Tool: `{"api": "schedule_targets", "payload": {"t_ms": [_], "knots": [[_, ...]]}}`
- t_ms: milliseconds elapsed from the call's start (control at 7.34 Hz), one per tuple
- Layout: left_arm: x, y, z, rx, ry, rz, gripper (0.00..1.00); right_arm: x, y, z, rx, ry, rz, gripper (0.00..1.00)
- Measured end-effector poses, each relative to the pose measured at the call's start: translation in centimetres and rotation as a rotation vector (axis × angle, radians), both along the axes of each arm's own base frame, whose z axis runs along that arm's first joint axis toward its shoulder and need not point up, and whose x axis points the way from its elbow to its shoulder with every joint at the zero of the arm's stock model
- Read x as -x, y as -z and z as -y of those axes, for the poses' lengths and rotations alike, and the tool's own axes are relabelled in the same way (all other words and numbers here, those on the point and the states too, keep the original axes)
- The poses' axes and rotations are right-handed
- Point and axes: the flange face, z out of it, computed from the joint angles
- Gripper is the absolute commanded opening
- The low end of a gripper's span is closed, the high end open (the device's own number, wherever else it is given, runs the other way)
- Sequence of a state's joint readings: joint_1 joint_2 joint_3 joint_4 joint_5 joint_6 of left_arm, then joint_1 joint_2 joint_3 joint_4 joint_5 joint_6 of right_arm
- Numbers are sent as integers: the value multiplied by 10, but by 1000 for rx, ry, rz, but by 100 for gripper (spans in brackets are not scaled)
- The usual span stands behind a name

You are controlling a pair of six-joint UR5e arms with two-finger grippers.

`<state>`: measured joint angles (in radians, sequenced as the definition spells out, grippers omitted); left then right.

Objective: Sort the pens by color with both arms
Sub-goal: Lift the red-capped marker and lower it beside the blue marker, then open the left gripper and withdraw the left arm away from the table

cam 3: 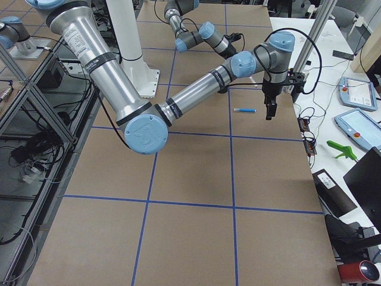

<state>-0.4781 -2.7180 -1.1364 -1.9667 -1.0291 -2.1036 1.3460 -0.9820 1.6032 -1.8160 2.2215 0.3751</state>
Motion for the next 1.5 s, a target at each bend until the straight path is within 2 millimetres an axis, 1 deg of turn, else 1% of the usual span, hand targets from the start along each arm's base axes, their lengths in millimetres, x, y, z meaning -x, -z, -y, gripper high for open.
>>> {"api": "schedule_targets", "payload": {"t_ms": [272,409,545,681,817,954,1090,1226,1362,1498], "knots": [[-31,-2,-8,-33,74,22,0,3,2,0,-29,29,-7,100],[-40,-2,-12,-49,108,33,99,4,2,0,-37,30,-5,100],[-46,-1,-16,-66,137,46,100,5,3,1,-48,31,-1,100],[-47,1,-19,-79,157,53,100,7,3,1,-55,32,3,100],[-44,9,-22,-93,162,53,100,8,4,1,-58,33,6,100],[-34,23,-26,-120,149,53,100,8,5,2,-59,33,7,100],[-16,43,-33,-165,127,62,100,9,5,2,-59,33,8,100],[7,58,-36,-212,94,82,100,9,6,2,-59,33,9,99],[33,64,-34,-248,37,109,100,10,6,2,-58,33,9,99],[60,54,-27,-264,-39,155,100,10,6,2,-58,32,8,99]]}}
